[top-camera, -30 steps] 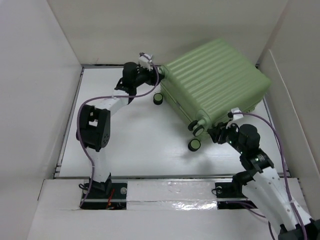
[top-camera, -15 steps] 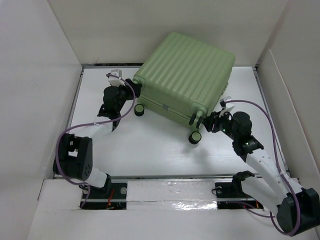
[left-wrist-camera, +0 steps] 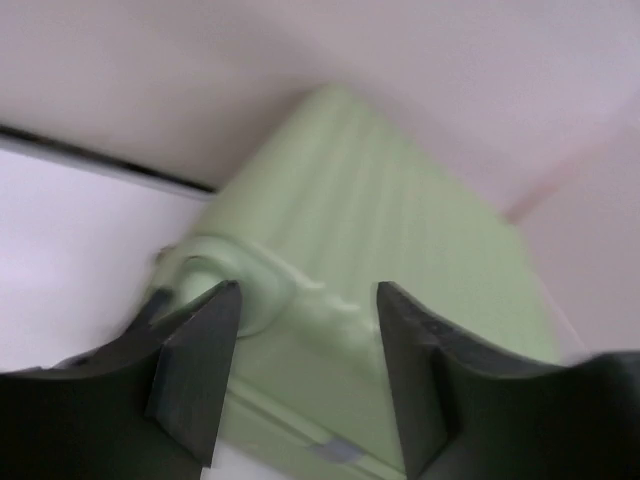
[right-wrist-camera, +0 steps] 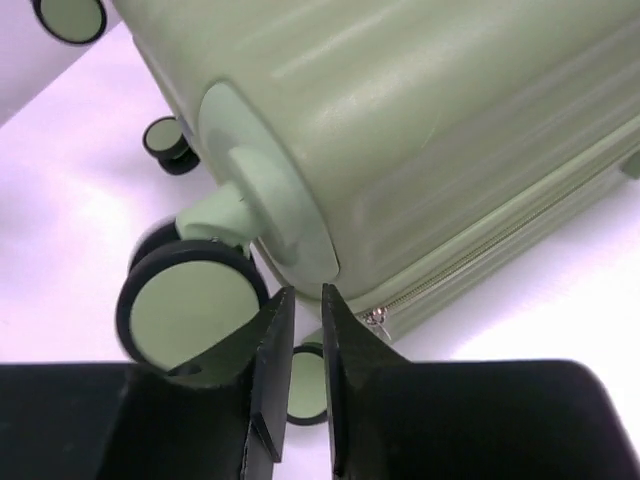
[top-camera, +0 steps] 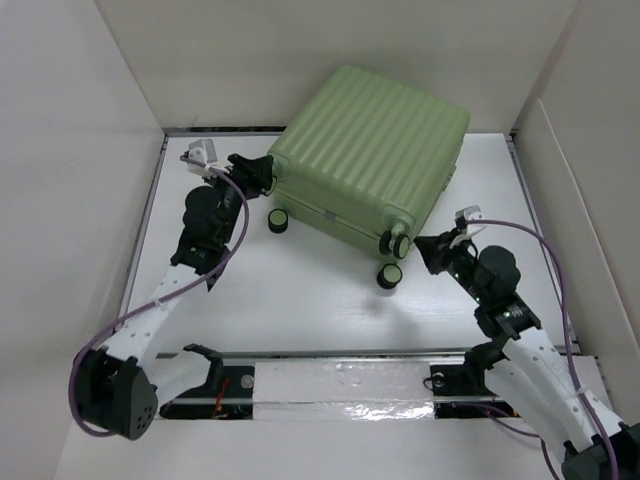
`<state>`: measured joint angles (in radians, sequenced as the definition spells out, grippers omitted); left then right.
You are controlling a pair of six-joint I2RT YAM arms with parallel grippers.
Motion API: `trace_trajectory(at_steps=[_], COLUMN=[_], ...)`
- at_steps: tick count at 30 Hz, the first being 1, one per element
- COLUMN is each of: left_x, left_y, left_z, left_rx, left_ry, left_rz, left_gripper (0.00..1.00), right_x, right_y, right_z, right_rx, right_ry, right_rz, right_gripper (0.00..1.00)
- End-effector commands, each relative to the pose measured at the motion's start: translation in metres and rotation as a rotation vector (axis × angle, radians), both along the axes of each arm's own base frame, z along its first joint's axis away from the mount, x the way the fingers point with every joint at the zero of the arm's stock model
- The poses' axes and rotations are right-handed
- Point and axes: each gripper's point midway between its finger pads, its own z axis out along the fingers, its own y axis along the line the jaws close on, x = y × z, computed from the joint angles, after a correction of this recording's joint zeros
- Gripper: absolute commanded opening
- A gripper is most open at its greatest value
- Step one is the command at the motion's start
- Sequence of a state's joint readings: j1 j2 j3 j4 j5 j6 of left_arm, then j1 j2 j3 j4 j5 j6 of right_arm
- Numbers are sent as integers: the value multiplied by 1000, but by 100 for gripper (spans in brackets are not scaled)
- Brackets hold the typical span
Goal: Pack the luggage
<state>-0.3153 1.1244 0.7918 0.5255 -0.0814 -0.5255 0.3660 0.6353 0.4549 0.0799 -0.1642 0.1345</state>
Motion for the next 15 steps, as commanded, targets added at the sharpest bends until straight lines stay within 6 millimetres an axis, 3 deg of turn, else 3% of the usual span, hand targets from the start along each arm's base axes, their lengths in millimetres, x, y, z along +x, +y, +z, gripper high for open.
trace_trajectory(at_steps=[1, 2, 3, 4, 5, 6, 8, 9, 10, 11, 12, 14, 15], left_x=[-27, -39, -49, -58, -61, -89, -109, -126, -133, -141, -146, -151, -153], left_y=[-23, -56, -80, -103, -125, -164, -195, -211, -216, -224, -228, -236, -239], left_z=[32, 28, 22, 18, -8, -19, -44, -53, -65, -71, -74, -81, -82], left_rx=[-53, -46, -30, -5, 70, 105, 166, 169, 169, 154, 127, 127, 127], left_ry=[-91, -85, -75, -70, -19, -8, 28, 40, 63, 71, 86, 101, 102], left_rz=[-82, -205, -293, -364, -412, -525, -605, -668, -701, -764, -793, -846, -865], left_gripper=[51, 13, 2, 0, 0, 0, 0, 10, 26, 55, 62, 77, 80], right_x=[-4, -3, -3, -2, -1, -1, -1, -1, 0, 2, 2, 6, 10], right_y=[-3, -3, -3, -3, -3, -1, -1, -2, -3, -4, -5, -4, -2], right_z=[-23, -25, -30, -35, -41, -44, -49, -50, -51, -46, -50, -48, -52], right_rx=[23, 31, 32, 30, 25, 15, 8, 4, 4, 12, -1, -3, -22], right_ry=[37, 33, 37, 39, 42, 38, 24, 21, 14, -17, -22, -47, -34], right_rz=[-36, -36, -37, -38, -39, -29, -23, -27, -34, -38, -40, -43, -34], right_gripper=[10, 2, 0, 0, 0, 0, 8, 22, 28, 32, 39, 42, 42])
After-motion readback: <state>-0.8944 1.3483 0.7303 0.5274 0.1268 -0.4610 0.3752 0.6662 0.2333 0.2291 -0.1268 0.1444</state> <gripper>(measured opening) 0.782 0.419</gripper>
